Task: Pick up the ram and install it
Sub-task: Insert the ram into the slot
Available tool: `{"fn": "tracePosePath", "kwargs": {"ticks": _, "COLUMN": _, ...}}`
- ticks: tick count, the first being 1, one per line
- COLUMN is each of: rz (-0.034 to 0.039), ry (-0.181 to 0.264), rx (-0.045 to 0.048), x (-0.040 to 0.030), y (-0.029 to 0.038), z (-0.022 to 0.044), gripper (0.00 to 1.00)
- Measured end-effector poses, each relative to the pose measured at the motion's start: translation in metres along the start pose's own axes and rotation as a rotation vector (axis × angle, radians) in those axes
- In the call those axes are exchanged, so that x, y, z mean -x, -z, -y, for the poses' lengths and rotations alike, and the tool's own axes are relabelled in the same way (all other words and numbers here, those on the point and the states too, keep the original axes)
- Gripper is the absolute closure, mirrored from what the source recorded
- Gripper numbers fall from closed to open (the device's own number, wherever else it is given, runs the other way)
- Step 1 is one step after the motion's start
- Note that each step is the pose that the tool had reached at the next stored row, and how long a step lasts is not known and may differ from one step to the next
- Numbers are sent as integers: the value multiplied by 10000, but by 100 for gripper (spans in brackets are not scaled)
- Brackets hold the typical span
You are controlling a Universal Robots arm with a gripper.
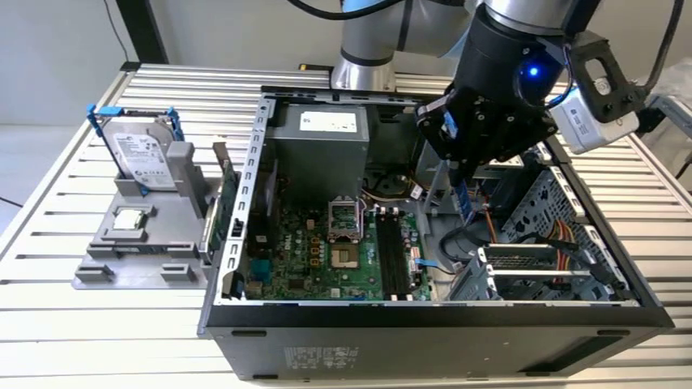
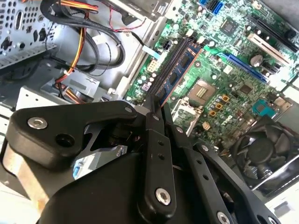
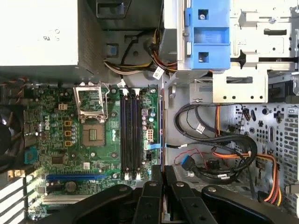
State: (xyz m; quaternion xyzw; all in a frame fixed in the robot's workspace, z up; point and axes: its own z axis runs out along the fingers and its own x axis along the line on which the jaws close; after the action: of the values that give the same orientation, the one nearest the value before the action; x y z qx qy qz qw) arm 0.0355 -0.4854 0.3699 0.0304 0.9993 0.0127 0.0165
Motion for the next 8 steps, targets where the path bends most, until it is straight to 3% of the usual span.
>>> {"fn": "tracePosePath", "kwargs": {"ticks": 8, "rz": 8, "ry": -286, "rx": -9, "x": 0, "y": 0, "z": 0, "gripper": 100}}
